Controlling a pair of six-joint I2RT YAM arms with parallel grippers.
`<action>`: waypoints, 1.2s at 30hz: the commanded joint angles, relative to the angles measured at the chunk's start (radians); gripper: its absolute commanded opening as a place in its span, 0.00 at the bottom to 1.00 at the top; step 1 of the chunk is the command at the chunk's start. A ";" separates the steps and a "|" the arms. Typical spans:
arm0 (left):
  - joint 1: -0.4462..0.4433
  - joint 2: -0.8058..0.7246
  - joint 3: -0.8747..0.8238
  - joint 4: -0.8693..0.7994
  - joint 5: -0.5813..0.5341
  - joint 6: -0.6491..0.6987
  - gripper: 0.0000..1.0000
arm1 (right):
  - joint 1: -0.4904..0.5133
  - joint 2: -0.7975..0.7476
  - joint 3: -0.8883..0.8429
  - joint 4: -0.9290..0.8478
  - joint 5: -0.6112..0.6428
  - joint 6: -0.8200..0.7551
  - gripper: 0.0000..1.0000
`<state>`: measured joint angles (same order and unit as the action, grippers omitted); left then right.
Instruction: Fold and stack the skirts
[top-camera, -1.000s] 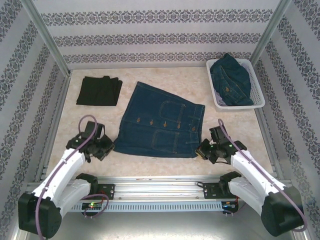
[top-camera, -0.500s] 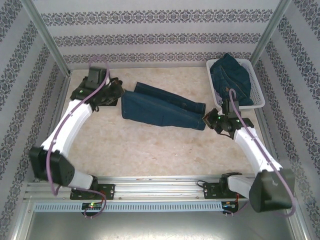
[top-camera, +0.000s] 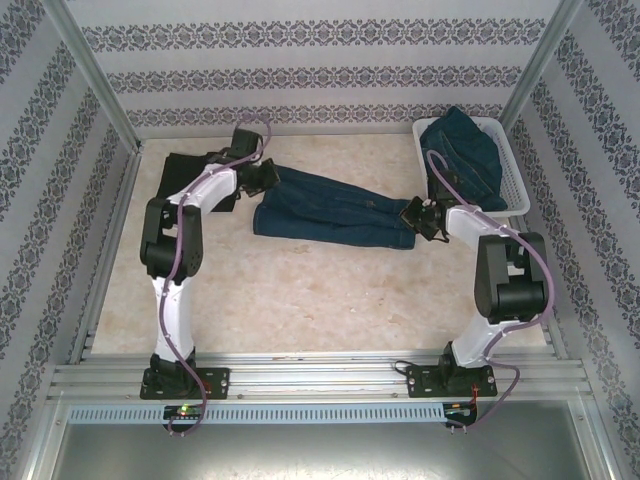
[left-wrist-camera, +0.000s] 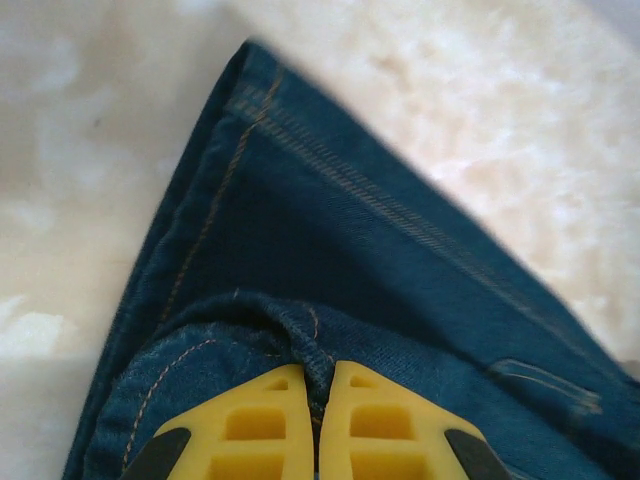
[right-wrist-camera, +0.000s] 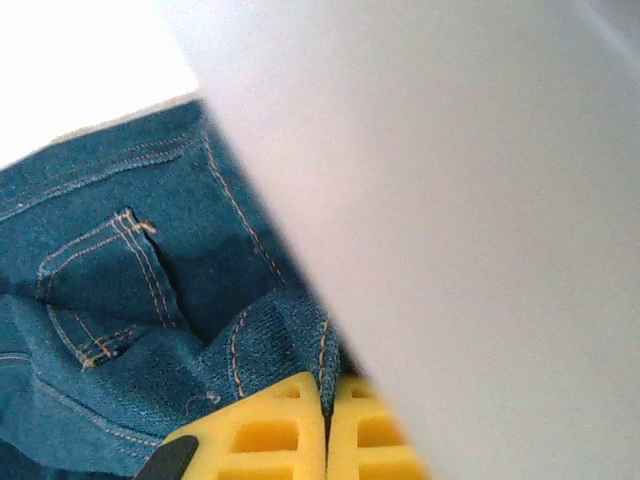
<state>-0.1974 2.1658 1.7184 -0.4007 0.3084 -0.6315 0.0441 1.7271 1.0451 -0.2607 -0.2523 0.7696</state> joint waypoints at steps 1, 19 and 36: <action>-0.011 0.008 -0.073 0.047 -0.027 0.003 0.00 | 0.038 0.046 0.008 -0.017 0.033 -0.041 0.00; 0.008 -0.693 -0.832 0.039 -0.137 -0.096 0.00 | 0.148 -0.268 -0.201 -0.162 0.015 -0.025 0.00; 0.022 -0.469 -0.482 -0.019 -0.157 -0.021 0.20 | 0.115 -0.124 -0.004 -0.117 0.148 -0.017 0.27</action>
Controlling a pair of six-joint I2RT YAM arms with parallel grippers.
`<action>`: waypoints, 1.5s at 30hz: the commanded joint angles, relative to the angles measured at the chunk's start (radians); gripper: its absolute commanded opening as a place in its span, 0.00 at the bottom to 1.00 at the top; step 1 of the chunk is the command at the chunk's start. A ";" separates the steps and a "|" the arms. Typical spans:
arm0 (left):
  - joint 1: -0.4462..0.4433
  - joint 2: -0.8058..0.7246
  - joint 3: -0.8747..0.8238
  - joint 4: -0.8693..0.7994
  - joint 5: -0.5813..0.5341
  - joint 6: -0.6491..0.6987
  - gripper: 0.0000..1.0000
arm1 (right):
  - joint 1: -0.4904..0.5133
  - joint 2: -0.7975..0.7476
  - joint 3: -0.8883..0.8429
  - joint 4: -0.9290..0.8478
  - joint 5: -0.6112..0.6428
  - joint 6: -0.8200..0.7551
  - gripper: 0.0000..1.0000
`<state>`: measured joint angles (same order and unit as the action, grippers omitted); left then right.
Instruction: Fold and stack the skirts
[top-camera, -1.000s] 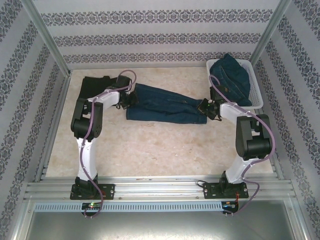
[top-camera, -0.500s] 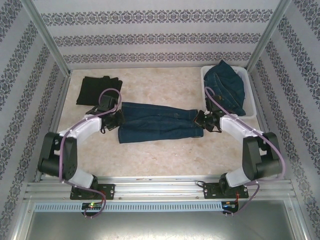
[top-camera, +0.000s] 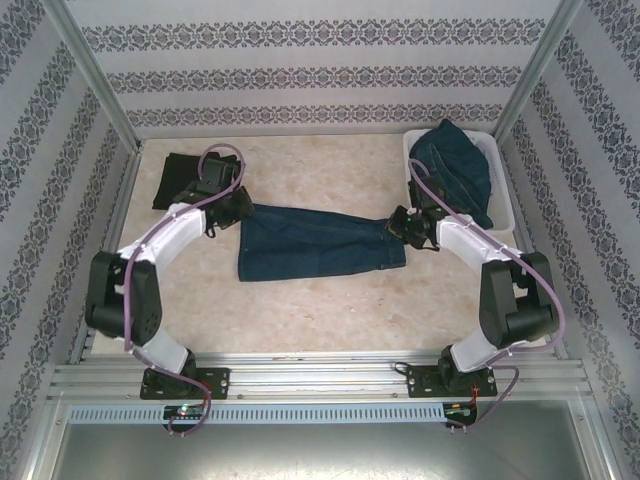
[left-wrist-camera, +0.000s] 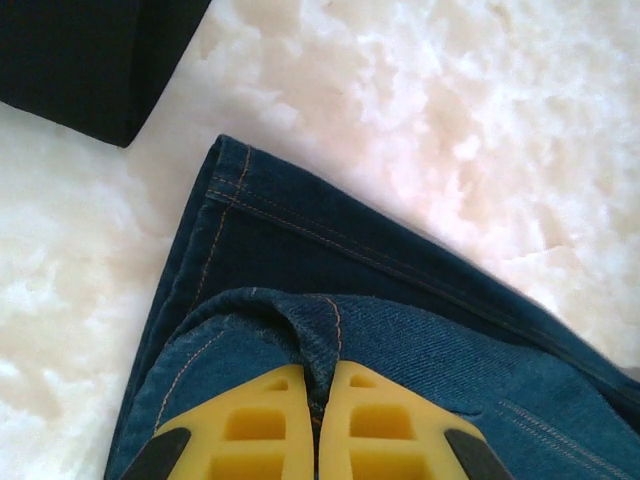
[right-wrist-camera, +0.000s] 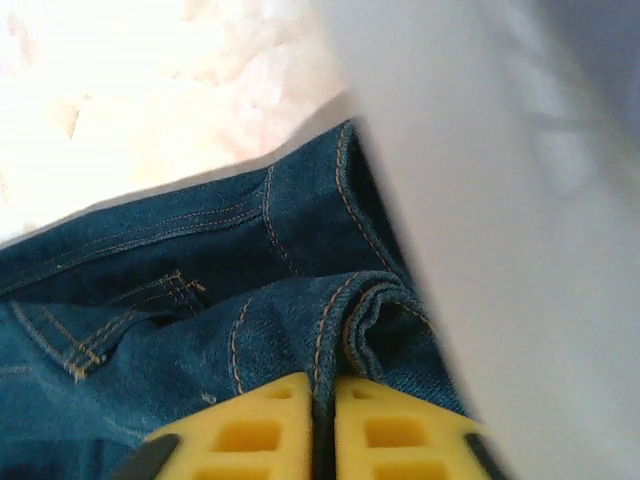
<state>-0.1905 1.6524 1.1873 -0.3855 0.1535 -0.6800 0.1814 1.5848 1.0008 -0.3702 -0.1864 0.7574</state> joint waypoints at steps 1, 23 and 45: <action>0.017 0.065 0.079 -0.063 0.006 0.029 0.42 | -0.022 0.011 0.042 -0.003 0.084 -0.005 0.36; -0.133 -0.078 -0.160 0.123 0.339 -0.212 1.00 | 0.170 0.030 0.017 0.171 -0.112 -0.076 0.98; -0.062 -0.020 -0.122 0.169 0.364 -0.069 1.00 | 0.193 0.154 0.081 0.185 -0.067 -0.005 0.98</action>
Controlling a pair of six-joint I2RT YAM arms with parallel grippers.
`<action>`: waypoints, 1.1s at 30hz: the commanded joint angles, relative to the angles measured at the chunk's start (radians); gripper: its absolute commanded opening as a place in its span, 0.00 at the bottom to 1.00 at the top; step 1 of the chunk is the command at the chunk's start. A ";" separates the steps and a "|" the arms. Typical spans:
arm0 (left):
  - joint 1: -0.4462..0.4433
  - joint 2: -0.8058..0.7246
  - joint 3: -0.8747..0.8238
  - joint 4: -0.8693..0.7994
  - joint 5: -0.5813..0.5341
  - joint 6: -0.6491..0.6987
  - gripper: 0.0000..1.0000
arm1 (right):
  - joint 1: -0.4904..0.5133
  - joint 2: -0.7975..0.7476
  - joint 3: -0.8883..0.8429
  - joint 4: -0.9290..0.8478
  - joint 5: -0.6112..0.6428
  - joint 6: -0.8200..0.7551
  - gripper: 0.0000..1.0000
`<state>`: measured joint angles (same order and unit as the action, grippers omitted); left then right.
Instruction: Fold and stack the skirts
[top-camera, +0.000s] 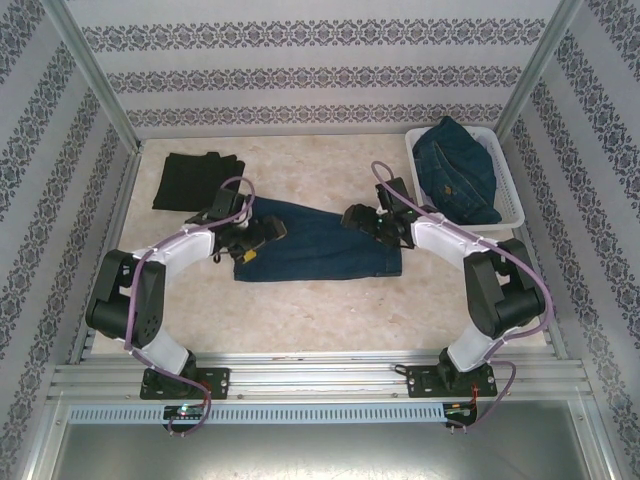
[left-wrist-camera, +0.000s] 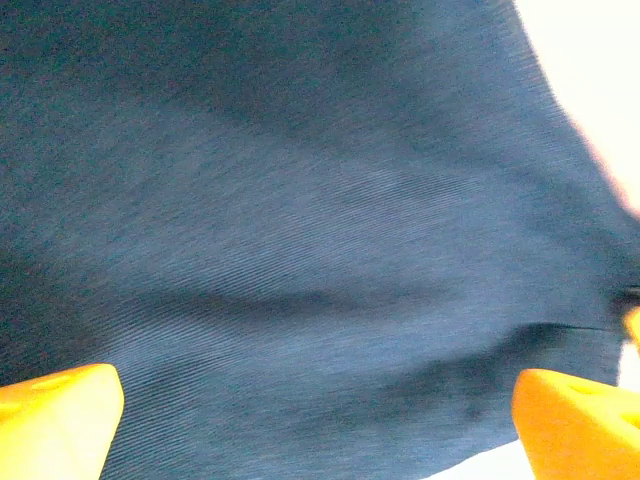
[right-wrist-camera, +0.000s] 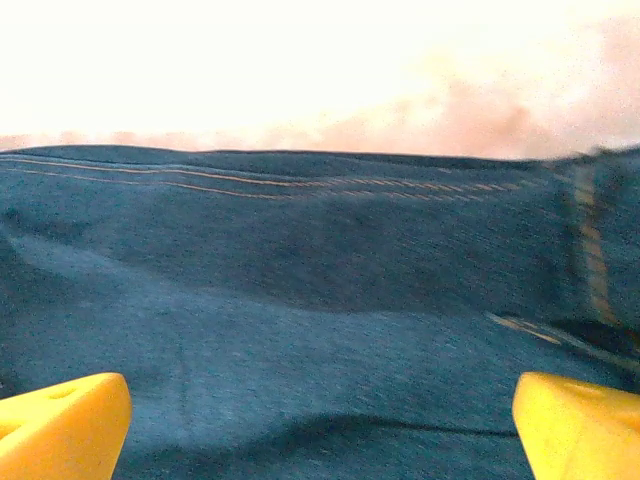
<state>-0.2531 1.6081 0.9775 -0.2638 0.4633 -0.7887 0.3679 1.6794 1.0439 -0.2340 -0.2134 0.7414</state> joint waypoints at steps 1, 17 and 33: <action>0.001 0.067 0.121 0.068 0.078 0.033 1.00 | 0.008 0.084 0.050 0.067 -0.049 0.024 0.98; 0.024 0.560 0.627 0.023 -0.030 0.220 1.00 | -0.101 0.288 0.218 0.067 -0.025 0.122 0.98; 0.035 0.610 0.596 0.125 0.030 0.064 1.00 | -0.080 0.227 0.216 0.017 0.087 0.111 0.98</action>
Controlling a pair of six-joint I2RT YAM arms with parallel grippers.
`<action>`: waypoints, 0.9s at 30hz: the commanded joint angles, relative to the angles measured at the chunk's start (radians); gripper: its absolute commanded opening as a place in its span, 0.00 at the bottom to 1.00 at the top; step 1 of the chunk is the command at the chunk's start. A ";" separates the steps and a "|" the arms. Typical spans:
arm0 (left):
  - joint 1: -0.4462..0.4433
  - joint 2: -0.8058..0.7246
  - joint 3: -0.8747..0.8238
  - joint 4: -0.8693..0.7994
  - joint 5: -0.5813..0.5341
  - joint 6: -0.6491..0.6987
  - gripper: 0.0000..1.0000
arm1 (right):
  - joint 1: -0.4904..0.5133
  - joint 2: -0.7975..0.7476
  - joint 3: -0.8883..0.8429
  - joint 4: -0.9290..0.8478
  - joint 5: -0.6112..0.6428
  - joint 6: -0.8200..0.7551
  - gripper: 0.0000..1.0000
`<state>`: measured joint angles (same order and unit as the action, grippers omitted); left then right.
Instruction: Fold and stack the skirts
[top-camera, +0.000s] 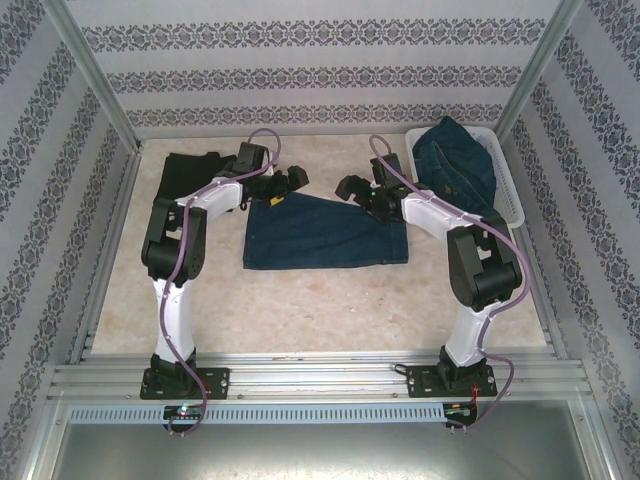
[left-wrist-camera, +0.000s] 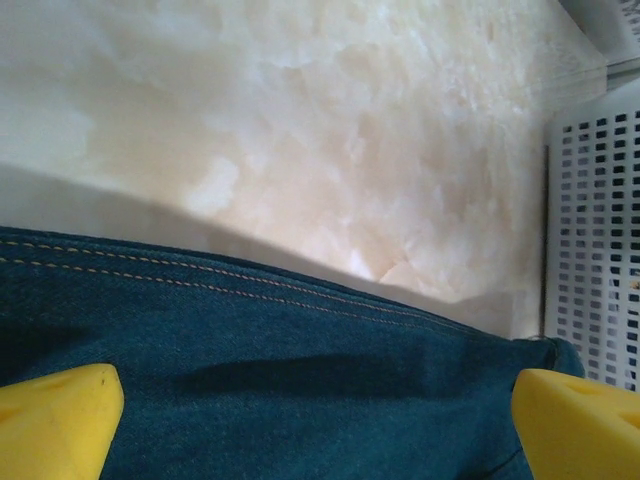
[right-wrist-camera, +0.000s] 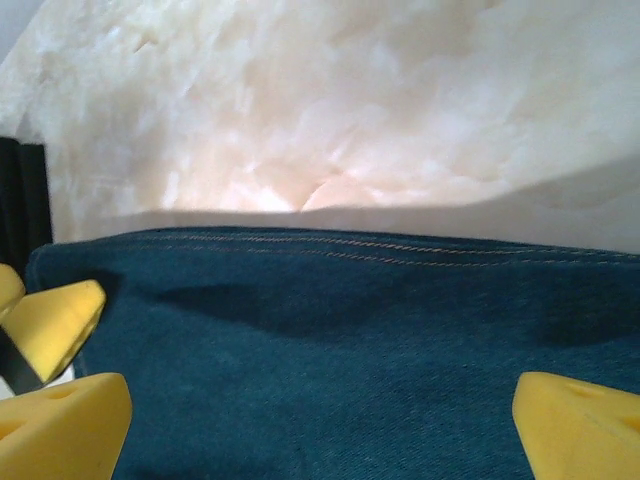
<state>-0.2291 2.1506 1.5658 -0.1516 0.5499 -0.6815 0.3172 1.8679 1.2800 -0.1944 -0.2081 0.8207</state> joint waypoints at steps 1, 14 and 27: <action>0.020 0.082 -0.003 0.010 -0.073 -0.059 1.00 | -0.034 0.047 -0.030 -0.026 0.093 0.036 0.98; 0.094 0.040 -0.017 -0.037 -0.011 -0.024 1.00 | -0.025 -0.063 -0.134 -0.056 0.080 -0.022 0.98; -0.068 -0.455 -0.474 0.175 -0.056 -0.353 1.00 | 0.112 -0.245 -0.286 0.097 -0.273 0.181 0.98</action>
<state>-0.2768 1.7157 1.1980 -0.0883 0.4976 -0.8776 0.4133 1.5982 1.0462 -0.1844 -0.3264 0.8921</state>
